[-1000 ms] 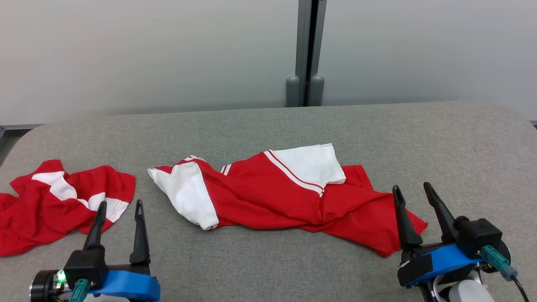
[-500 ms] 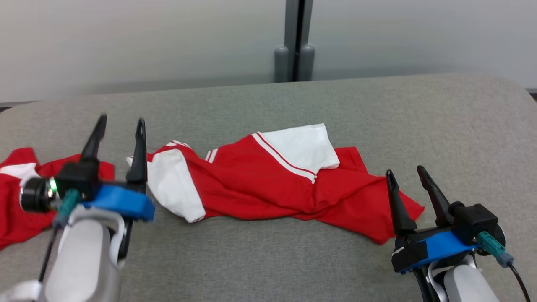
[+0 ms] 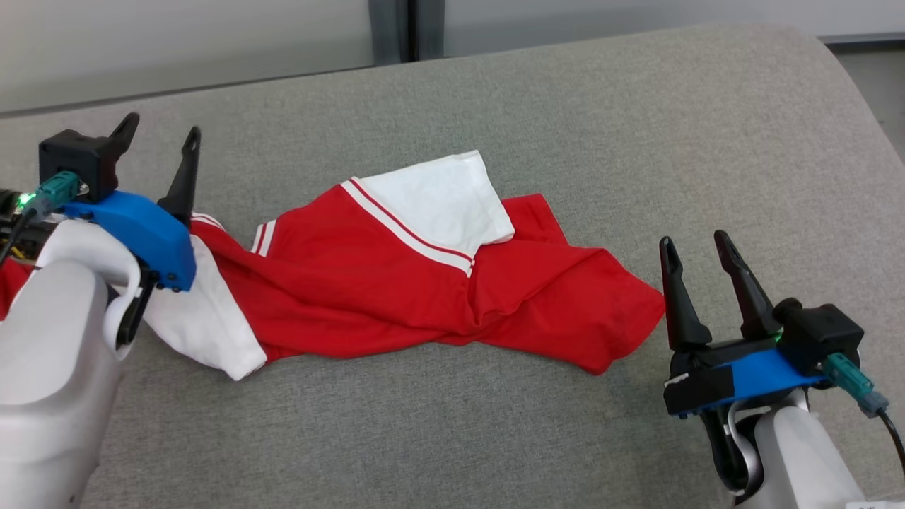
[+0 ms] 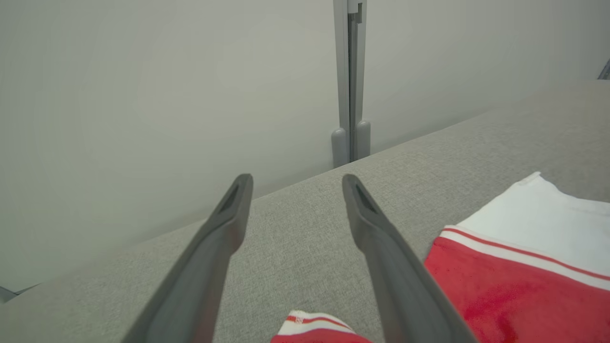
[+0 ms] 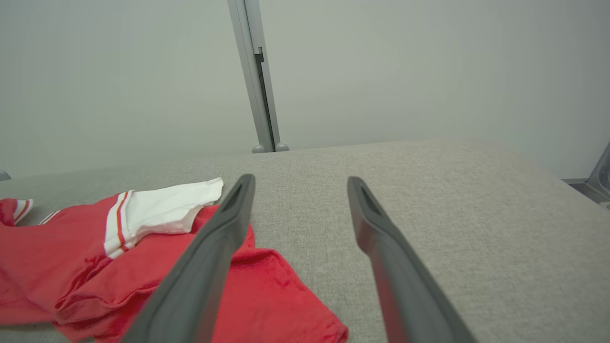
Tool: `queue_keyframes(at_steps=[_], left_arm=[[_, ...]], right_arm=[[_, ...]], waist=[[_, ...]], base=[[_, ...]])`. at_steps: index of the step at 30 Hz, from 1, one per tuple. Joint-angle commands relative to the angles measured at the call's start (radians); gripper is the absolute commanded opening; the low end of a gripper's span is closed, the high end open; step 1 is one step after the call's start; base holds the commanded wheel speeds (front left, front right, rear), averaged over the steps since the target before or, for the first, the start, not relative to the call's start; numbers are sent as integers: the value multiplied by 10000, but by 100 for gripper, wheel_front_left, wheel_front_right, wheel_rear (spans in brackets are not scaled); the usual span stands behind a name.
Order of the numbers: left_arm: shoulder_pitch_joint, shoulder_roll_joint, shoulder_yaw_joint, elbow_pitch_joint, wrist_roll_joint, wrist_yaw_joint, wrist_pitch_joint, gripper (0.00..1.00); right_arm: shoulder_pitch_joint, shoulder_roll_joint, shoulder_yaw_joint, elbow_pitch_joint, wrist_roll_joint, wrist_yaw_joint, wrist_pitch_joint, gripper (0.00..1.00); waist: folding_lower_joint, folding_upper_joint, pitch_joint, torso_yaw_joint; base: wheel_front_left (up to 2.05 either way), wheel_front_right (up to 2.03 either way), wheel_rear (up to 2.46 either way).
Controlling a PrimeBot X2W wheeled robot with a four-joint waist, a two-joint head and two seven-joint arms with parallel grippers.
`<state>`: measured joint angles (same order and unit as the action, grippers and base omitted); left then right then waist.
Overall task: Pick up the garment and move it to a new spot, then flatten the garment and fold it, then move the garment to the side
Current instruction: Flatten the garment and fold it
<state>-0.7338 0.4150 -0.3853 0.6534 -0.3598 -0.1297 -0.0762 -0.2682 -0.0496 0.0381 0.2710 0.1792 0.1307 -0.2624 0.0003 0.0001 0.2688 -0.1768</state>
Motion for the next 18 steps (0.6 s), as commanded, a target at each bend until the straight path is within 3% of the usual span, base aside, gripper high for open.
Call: queue_keyframes(at_steps=[1, 11, 18], left_arm=[[-230, 311, -402, 401, -373, -5, 366, 100], [-72, 936, -1770, 1872, -2210, -7, 1740, 100], [347, 724, -2392, 2013, -3454, -7, 2925, 100]], right_arm=[[-241, -18, 1, -90, 126, 1, -38, 100], [-361, -19, -164, -165, 170, 1, -38, 100], [-398, -18, -273, -132, 52, 1, -38, 100]], waist=[[-3, -1, 213, -42], [-3, -1, 540, -20], [-3, -1, 489, 172]], base=[[0, 0, 0], [0, 0, 0], [0, 0, 0]])
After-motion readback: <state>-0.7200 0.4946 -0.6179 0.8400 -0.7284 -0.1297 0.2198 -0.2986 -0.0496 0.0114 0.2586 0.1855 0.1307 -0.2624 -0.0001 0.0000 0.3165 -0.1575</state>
